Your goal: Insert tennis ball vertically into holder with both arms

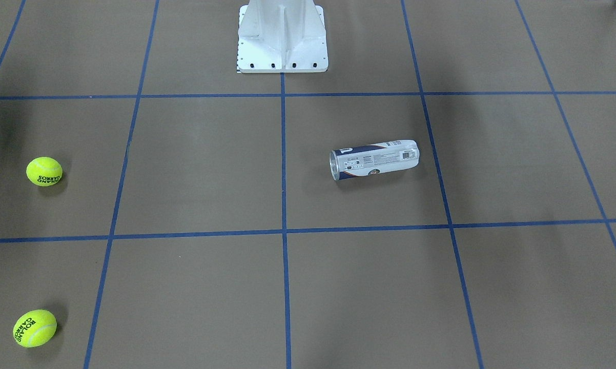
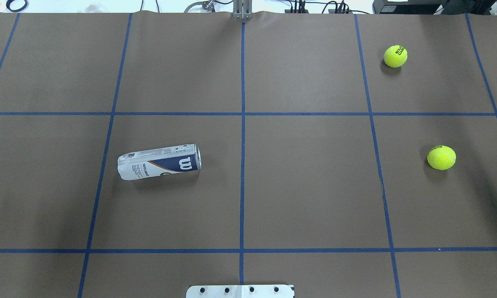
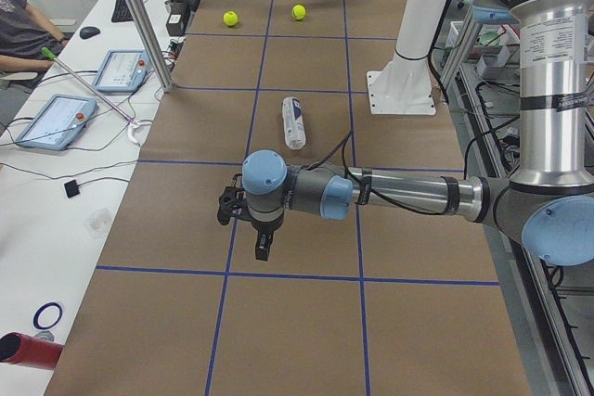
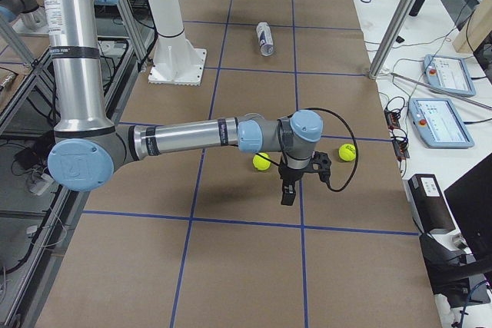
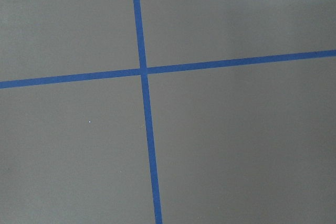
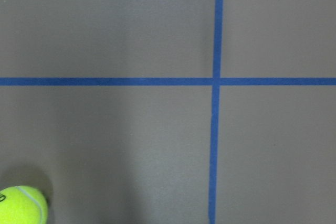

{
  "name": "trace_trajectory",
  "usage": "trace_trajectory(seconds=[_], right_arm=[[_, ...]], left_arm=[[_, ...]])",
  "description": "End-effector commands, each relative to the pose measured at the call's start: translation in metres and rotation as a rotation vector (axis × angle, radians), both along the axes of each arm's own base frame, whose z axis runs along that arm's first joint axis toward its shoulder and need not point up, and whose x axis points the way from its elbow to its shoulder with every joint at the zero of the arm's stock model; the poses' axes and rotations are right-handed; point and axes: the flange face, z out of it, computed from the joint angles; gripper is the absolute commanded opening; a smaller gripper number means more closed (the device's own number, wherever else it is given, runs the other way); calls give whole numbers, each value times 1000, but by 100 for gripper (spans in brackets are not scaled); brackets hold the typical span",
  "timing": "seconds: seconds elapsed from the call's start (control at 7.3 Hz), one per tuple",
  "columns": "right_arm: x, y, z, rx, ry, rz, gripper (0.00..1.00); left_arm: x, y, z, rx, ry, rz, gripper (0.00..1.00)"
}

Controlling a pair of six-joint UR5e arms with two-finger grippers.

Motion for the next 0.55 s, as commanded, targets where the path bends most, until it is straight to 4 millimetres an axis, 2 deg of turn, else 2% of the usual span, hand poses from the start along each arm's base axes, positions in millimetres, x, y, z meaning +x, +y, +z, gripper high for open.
trace_trajectory(seconds=[0.0,0.41], right_arm=[[0,0,0,-1,3,1,100],[-1,1,3,-15,-7,5,100]], left_arm=[[1,-2,-10,21,3,2,99],[2,-3,-16,38,7,5,99]])
